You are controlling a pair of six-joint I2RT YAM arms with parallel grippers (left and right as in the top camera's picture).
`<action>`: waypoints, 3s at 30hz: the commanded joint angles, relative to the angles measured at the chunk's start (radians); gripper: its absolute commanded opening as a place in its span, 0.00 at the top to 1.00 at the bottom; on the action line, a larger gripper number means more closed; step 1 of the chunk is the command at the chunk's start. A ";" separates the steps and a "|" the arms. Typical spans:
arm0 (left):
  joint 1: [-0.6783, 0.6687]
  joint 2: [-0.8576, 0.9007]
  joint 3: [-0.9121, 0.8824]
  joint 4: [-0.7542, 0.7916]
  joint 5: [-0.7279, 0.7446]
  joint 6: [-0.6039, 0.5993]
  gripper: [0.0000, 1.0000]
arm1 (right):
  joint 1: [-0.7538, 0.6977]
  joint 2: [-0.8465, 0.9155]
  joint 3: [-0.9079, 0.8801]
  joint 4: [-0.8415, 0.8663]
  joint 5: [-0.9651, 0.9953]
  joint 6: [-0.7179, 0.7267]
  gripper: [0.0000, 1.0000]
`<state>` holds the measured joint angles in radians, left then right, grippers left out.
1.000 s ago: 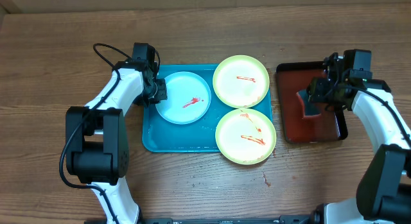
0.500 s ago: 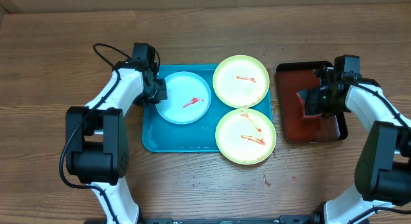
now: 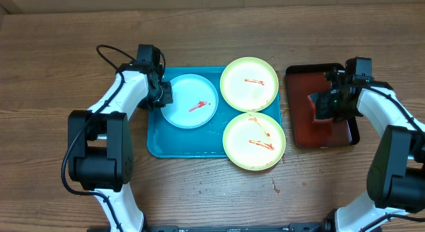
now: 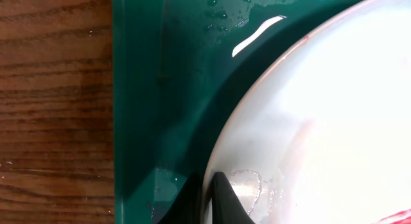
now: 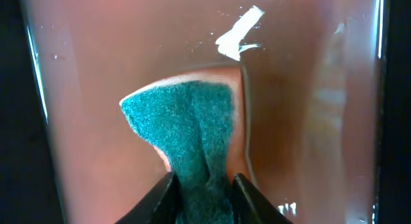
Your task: Clean dirty plates on tray and stack at the side
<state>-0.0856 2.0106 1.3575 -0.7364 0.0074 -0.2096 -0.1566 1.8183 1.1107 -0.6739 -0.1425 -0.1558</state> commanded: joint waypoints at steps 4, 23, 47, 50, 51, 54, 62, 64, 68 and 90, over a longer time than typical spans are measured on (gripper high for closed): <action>0.001 0.023 -0.009 -0.011 -0.033 0.000 0.96 | -0.002 -0.006 0.006 0.011 -0.016 0.018 0.76; 0.001 0.023 -0.009 -0.010 -0.034 0.000 0.96 | -0.002 0.003 -0.051 0.074 -0.017 0.055 0.80; 0.001 0.023 -0.009 -0.015 0.087 0.025 0.96 | 0.017 -0.074 0.422 -0.441 -0.097 0.262 0.96; 0.001 0.023 -0.009 -0.026 0.181 0.052 0.96 | 0.047 -0.074 0.439 -0.457 -0.107 0.261 0.96; 0.001 0.023 -0.009 -0.031 0.196 0.053 0.96 | 0.063 -0.074 0.440 -0.458 -0.113 0.262 0.96; 0.001 0.023 -0.009 -0.051 0.202 0.053 0.96 | 0.117 -0.074 0.440 -0.449 -0.144 0.262 0.96; 0.003 0.023 -0.009 -0.088 0.130 0.048 0.96 | 0.373 -0.072 0.440 -0.280 -0.148 0.419 0.96; 0.008 0.023 -0.009 -0.091 0.124 0.048 0.96 | 0.451 -0.064 0.440 -0.218 -0.122 0.471 0.96; 0.020 0.023 -0.009 -0.090 0.123 0.049 0.96 | 0.579 -0.018 0.443 -0.112 -0.120 0.528 0.96; 0.109 0.023 -0.009 -0.103 0.307 0.121 0.96 | 0.767 0.349 0.509 0.077 0.018 0.519 0.96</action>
<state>0.0391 2.0151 1.3540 -0.8322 0.2741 -0.1287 0.6113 2.1555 1.5837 -0.6212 -0.1509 0.3679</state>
